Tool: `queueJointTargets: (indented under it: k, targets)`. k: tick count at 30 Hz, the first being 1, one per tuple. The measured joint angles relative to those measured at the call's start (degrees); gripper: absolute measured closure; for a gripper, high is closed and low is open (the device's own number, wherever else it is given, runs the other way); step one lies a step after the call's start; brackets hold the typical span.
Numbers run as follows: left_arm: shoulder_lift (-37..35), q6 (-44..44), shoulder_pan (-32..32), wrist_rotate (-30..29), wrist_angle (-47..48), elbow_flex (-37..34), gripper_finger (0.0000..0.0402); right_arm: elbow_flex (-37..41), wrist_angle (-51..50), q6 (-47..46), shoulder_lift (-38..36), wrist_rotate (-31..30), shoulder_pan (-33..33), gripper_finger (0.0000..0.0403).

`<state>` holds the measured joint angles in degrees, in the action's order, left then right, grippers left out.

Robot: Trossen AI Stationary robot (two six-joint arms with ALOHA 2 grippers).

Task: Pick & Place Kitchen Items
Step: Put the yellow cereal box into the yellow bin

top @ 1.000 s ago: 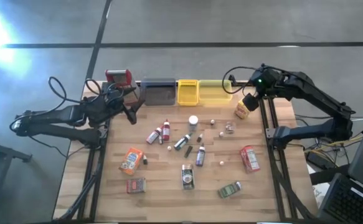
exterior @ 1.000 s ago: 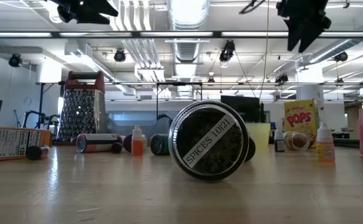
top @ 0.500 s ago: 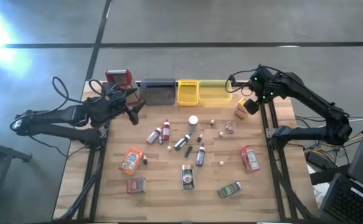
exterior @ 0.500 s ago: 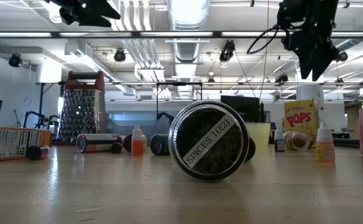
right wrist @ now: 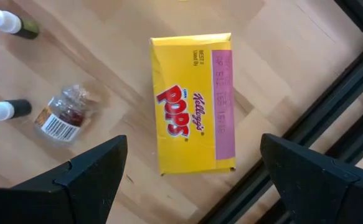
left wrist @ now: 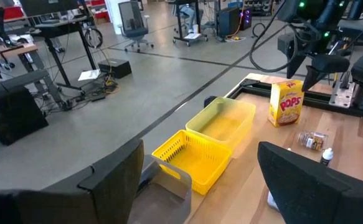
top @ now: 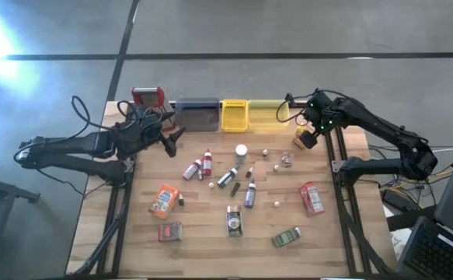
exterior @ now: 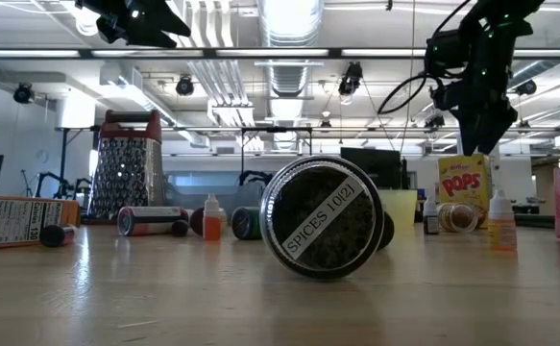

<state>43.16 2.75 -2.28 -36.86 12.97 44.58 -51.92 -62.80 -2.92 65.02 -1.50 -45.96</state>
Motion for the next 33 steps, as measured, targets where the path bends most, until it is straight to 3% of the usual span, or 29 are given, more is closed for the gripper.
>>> queueJointTargets:
  k: [19,33]
  targets:
    - [0.00,0.12,0.00,0.00,0.00,0.00,0.0083,6.23,7.78,3.15,3.21,1.46,-2.49,0.0041]
    - [0.00,0.12,0.00,0.00,0.11,0.00,0.0083,6.23,8.08,3.57,3.36,1.62,-2.47,0.0114]
